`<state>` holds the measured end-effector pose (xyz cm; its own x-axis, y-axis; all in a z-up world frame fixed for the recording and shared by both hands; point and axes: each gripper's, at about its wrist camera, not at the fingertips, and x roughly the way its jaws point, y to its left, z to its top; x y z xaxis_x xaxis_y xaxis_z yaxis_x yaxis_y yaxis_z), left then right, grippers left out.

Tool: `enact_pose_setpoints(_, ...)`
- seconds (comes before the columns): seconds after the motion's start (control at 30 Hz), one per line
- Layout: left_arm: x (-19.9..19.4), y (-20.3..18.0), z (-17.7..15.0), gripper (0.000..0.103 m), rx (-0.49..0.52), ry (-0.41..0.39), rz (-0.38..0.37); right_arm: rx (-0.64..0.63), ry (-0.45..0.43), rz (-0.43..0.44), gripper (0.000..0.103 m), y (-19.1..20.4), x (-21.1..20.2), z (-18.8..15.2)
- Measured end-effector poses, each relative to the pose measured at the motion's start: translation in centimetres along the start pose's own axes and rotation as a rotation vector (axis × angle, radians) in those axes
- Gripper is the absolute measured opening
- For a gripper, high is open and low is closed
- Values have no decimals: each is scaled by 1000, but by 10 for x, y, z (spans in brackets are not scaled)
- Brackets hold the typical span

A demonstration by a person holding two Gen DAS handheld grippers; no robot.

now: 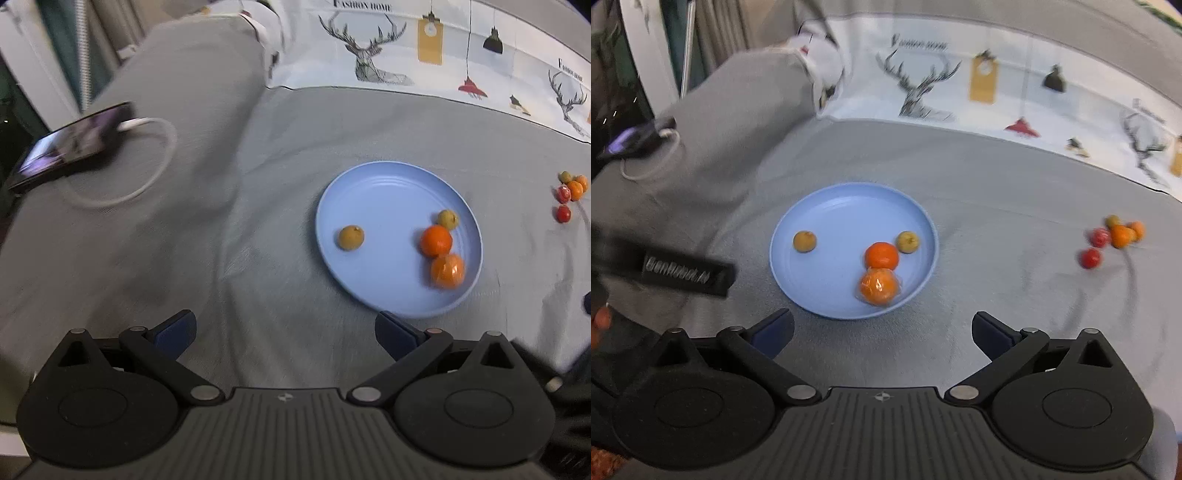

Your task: Organize fruits

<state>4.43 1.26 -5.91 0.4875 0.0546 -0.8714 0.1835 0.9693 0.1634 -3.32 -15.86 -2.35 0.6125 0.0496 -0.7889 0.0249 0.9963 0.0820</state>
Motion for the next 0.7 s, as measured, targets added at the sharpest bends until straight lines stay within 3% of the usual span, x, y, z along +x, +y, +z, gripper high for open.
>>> enact_pose_setpoints(0.3, -59, -6, -22, 103, 17, -93, 10, 15, -163, -11, 102, 2, -67, -22)
enact_pose_setpoints(0.7, -87, -22, -43, 103, 56, -135, 26, 25, -243, 14, 102, 2, -100, -42)
